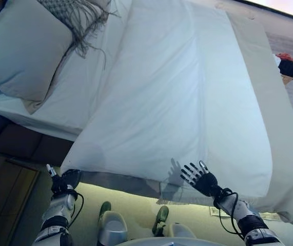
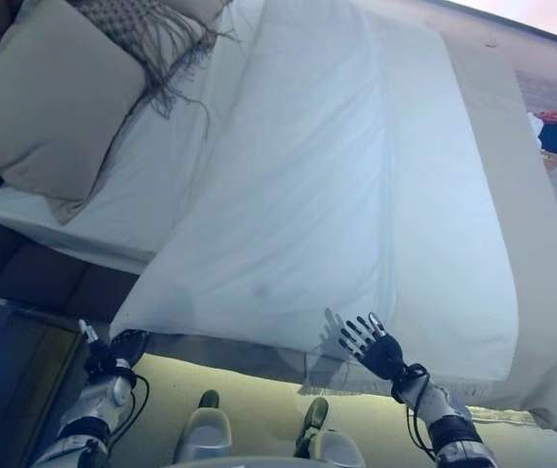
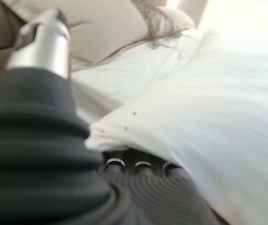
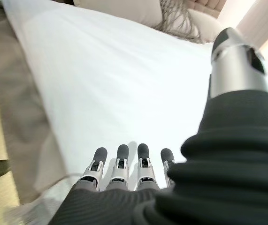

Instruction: Make the bed neatly

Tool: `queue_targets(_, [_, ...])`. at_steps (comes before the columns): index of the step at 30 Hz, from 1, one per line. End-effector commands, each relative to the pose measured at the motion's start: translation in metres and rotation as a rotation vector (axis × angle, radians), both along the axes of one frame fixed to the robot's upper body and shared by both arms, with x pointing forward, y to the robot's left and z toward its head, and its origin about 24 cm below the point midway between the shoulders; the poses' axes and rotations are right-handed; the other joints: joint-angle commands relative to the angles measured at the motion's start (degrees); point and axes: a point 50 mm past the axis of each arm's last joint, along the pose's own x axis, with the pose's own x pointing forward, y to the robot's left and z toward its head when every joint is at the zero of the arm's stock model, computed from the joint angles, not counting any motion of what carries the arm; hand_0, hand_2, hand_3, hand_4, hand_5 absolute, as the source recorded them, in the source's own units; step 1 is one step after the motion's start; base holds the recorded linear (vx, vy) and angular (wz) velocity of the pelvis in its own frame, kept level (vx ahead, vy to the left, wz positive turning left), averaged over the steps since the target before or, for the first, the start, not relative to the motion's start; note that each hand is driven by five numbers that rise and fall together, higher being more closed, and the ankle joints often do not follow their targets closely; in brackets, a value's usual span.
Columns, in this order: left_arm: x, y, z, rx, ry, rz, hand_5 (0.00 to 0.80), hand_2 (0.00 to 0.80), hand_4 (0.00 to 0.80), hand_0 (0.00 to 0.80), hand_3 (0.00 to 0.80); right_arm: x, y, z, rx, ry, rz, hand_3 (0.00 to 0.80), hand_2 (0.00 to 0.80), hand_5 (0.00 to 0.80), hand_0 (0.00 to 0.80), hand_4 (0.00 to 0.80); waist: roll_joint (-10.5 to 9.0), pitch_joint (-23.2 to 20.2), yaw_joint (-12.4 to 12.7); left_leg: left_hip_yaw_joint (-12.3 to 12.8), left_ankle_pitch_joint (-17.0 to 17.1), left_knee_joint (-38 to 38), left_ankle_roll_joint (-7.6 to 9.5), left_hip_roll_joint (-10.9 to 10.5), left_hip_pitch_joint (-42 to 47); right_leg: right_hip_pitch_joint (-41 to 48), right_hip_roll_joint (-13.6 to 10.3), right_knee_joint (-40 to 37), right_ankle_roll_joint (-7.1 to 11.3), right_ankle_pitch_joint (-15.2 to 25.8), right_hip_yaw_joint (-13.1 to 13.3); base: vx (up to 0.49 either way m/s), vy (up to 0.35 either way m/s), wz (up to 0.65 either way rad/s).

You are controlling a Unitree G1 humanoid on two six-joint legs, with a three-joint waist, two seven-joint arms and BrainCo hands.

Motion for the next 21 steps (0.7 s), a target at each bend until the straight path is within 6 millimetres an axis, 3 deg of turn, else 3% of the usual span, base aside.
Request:
queue_targets(1, [-0.156,0.172,0.074,0.417,0.150,0.689,0.000,0.000,0.000,0.000,0.000,-0.016,-0.031,-0.005,-0.029,0.034,-0.089,0.000,0.000,0.000,0.000,0.000,0.20,-5.74,7.26,-2.24,-0.31,2.41,3.56,-4.45,-2.99,2.59,-11.85,4.10,6.63,-1.12,-0.71,-0.013,0.046,0.00])
queue_targets(11, [-0.192,0.192,0.094,0.421,0.241,0.741,0.000,0.000,0.000,0.000,0.000,-0.033,-0.070,-0.006,-0.083,0.069,-0.168,0.000,0.000,0.000,0.000,0.000,1.48,-5.75,8.26,-3.39,0.12,0.63,3.36,-4.50,-2.60,1.29,-12.51,4.71,7.17,-0.93,-1.46,-0.042,0.080,-0.02])
queue_targets(16, [-0.184,0.199,0.105,0.395,0.232,0.703,0.000,0.000,0.000,0.000,0.000,-0.026,-0.080,0.001,-0.114,0.054,-0.180,0.000,0.000,0.000,0.000,0.000,1.49,-3.48,8.76,-4.40,-0.25,1.60,3.27,-4.70,-4.77,-0.62,-13.71,5.70,7.77,-0.12,-2.06,-0.149,0.069,0.02])
queue_targets(21, [-0.175,0.203,0.111,0.388,0.244,0.674,0.000,0.000,0.000,0.000,0.000,-0.014,-0.073,0.006,-0.115,-0.007,-0.147,0.000,0.000,0.000,0.000,0.000,0.85,-1.48,9.95,-5.39,-1.06,2.51,3.47,-4.92,-5.97,-1.41,-14.08,5.95,8.37,0.87,-2.60,-0.091,-0.004,0.12])
